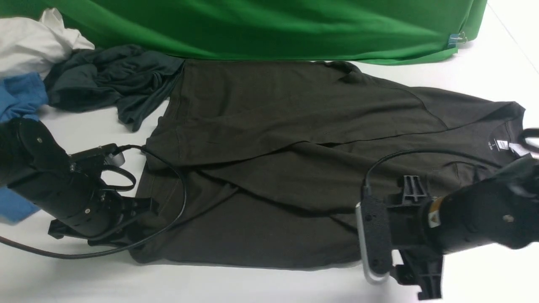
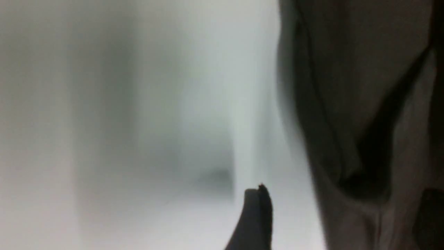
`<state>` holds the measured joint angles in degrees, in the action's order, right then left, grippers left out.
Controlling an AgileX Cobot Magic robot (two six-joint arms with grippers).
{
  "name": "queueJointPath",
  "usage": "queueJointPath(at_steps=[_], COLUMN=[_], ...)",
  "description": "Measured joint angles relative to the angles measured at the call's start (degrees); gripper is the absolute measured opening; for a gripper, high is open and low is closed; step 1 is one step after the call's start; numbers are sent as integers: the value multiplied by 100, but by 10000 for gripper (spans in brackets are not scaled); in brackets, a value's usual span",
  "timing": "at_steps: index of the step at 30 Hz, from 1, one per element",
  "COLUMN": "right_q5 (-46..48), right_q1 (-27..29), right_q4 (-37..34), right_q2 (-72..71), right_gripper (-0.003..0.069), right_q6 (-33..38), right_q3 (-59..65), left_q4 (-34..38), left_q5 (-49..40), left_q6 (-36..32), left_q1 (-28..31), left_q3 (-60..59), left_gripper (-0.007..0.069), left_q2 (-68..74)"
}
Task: Fold a long-sleeved shirt on a white desktop.
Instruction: 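Grasp the near edge of the shirt at its hem and shoulder corners, then fold the black garment in half by bringing its near edge over to the far edge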
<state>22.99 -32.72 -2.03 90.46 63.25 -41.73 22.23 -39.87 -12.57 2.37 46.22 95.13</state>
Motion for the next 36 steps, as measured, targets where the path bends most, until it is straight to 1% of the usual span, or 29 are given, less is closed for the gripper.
queueJointPath(at_steps=[2, 3, 5, 7, 8, 9, 10, 13, 14, 17, 22, 23, 24, 25, 26, 31, 33, 36], right_q5=[-266, -321, -313, -152, -141, -41, 66, 498, 498, 1100, 1852, 1882, 2132, 2158, 2320, 2230, 2017, 1826], right_q1=[0, 0, 0, 0, 0, 0, 0, 0, 0, 0, 0, 0, 0, 0, 0, 0, 0, 0], right_q4=[54, 60, 60, 60, 60, 60, 60, 66, 66, 66, -81, -88, -129, -129, -151, -101, 145, 660], right_q2=[309, 368, 515, 590, 590, 590, 566, 396, 396, -50, -988, -990, -1339, -1342, -1667, -2251, -2372, -2265], right_gripper=[522, 480, 347, 142, 130, 71, 57, 53, 53, 52, 52, 52, 52, 52, 52, 50, 50, 50], right_q6=[16, 10, -47, -166, -181, -293, -380, -644, -644, -1034, -1734, -1734, -1973, -1973, -2139, -2303, -2490, -2789], right_q3=[-20, -69, -149, -214, -216, -237, -244, -233, -225, -187, -186, -186, -186, -186, -182, -180, -255, -553], left_q4=[-5, -5, -14, -34, -37, -50, -65, -94, -101, -158, -219, -219, -224, -224, -224, -218, -169, -135], left_q5=[-15, -15, -28, -76, -77, -135, -165, -240, -256, -413, -713, -719, -746, -751, -788, -699, -462, -381], left_q6=[0, 0, 0, 0, 0, 0, -5, -20, -20, -20, 156, 167, 237, 238, 276, 408, 416, 420], left_q1=[0, 0, 0, 0, 0, 0, 0, 0, 0, 0, 0, 0, 0, 0, 0, -5, -5, -5], left_q3=[0, 0, 0, 0, 0, -6, -27, -51, -51, -57, -250, -250, -463, -463, -680, -999, -921, -498], left_gripper=[41, 41, 41, 41, 41, 41, 41, 41, 41, 41, 41, 41, 41, 41, 41, 41, 41, 41], left_q2=[-31, -40, -48, -48, -48, -54, -72, -223, -240, -649, -1596, -1597, -2005, -2006, -2355, -2920, -3068, -2992])
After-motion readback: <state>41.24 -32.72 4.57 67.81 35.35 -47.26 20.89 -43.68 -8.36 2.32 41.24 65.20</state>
